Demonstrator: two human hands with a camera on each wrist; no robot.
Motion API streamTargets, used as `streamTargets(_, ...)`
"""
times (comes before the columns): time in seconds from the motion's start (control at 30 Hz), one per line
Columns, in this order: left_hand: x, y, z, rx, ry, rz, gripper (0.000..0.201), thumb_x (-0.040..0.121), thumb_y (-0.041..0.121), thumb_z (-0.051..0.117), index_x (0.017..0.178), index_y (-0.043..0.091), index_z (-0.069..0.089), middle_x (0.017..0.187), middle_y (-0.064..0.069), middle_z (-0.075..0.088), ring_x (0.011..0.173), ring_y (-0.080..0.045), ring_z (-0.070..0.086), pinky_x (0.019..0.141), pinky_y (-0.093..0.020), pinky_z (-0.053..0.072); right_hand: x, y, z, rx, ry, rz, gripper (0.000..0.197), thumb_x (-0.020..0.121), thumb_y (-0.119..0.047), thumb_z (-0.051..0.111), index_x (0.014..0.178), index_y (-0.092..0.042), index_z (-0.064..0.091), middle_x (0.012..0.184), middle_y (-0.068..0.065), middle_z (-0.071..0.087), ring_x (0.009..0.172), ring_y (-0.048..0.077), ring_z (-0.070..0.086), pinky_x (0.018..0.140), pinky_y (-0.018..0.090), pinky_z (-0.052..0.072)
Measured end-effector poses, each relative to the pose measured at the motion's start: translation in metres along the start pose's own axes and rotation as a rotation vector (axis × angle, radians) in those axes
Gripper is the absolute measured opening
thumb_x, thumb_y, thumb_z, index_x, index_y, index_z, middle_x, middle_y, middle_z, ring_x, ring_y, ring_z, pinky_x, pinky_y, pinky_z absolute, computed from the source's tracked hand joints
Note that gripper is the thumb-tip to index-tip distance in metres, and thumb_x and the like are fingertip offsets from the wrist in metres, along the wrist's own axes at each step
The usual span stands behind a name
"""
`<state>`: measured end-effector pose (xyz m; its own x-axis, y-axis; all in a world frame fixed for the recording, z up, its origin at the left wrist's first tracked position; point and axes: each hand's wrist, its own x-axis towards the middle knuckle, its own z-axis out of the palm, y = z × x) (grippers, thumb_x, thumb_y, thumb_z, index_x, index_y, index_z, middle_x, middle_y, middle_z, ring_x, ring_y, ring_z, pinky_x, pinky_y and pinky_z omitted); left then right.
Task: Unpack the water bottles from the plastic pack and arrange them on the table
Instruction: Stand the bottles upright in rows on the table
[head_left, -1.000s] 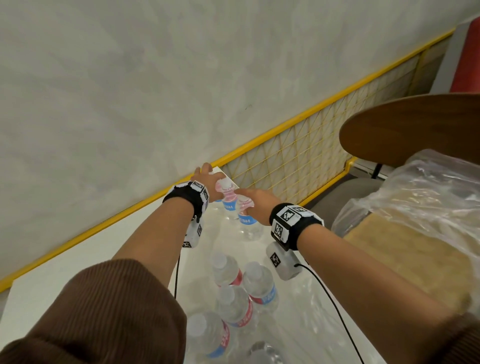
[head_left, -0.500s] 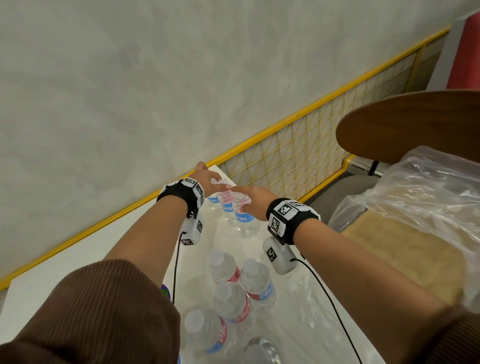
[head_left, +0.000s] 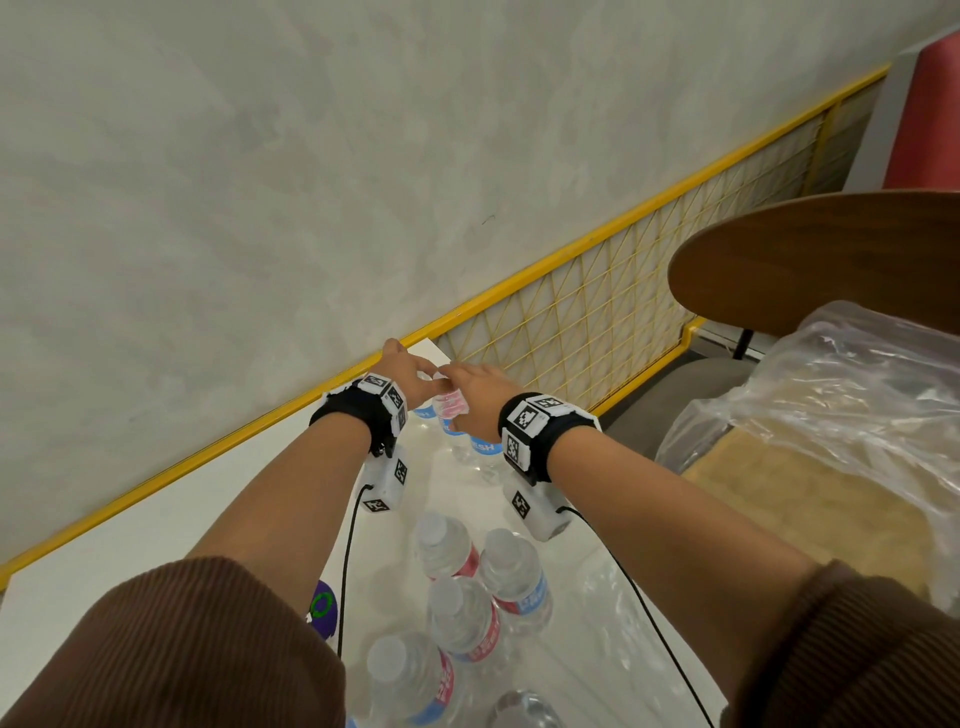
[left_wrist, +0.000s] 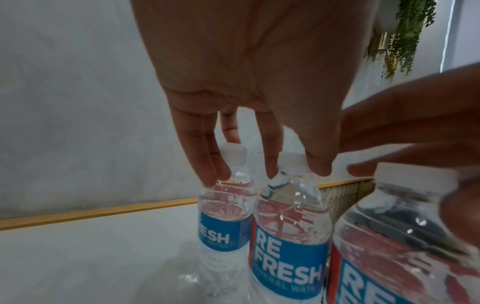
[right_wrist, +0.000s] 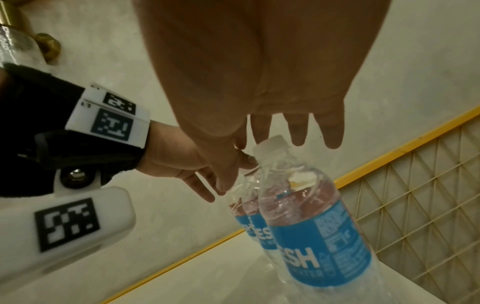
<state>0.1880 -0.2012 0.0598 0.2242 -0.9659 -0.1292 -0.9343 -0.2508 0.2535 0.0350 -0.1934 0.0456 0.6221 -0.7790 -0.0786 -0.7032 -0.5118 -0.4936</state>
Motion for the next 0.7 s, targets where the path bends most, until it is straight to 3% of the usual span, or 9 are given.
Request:
streamTargets(0.17, -0.002, -0.008, 0.002, -0.009, -0.015, -0.026, 0.048, 0.079, 0.040, 0.071, 0.120, 0.016, 0.064, 0.136, -0.012, 0.026, 0.130, -0.022, 0.038, 0.106, -0.032, 0.035, 0.010, -0.004, 0.000, -0.153, -0.074, -0.054, 0.074, 0.089, -0.029, 0.060, 0.149, -0.020, 0.019, 0.156, 0.002, 0.022, 0.142, 0.029, 0.019, 0.115, 0.037, 0.019)
streamTargets(0.3, 0.000, -0.014, 0.005, 0.048, 0.026, -0.039, 0.036, 0.086, 0.008, 0.060, 0.121, 0.013, 0.063, 0.137, -0.015, 0.033, 0.113, -0.030, 0.055, 0.091, -0.028, 0.043, 0.013, -0.002, 0.004, -0.189, -0.067, -0.066, 0.077, 0.090, -0.030, 0.059, 0.151, -0.015, 0.013, 0.160, 0.003, 0.007, 0.146, 0.025, 0.013, 0.118, 0.034, 0.013)
streamTargets(0.43, -0.002, -0.017, 0.005, 0.057, 0.088, -0.001, 0.032, 0.090, 0.012, 0.057, 0.121, 0.009, 0.063, 0.127, -0.017, 0.056, 0.115, -0.033, 0.056, 0.094, -0.033, 0.043, 0.009, -0.003, 0.001, -0.136, -0.051, -0.075, 0.070, 0.092, -0.019, 0.056, 0.150, -0.012, 0.018, 0.159, 0.003, 0.011, 0.145, 0.020, 0.019, 0.115, 0.031, 0.019)
streamTargets(0.57, -0.007, -0.018, 0.010, 0.170, 0.053, 0.081, 0.043, 0.095, 0.018, 0.049, 0.138, 0.016, 0.046, 0.130, -0.018, 0.045, 0.119, -0.034, 0.050, 0.099, -0.036, 0.041, 0.009, -0.002, -0.003, -0.045, -0.041, -0.061, 0.063, 0.092, -0.002, 0.049, 0.149, -0.011, 0.024, 0.157, 0.004, 0.015, 0.139, 0.025, 0.032, 0.111, 0.029, 0.029)
streamTargets(0.7, -0.013, -0.020, 0.012, 0.201, 0.020, 0.148, 0.055, 0.094, 0.017, 0.047, 0.147, 0.023, 0.030, 0.129, -0.016, 0.044, 0.114, -0.034, 0.052, 0.095, -0.039, 0.043, 0.008, -0.001, -0.003, -0.036, -0.052, -0.069, 0.067, 0.089, 0.009, 0.046, 0.150, -0.010, 0.023, 0.158, 0.005, 0.012, 0.142, 0.024, 0.026, 0.112, 0.026, 0.024)
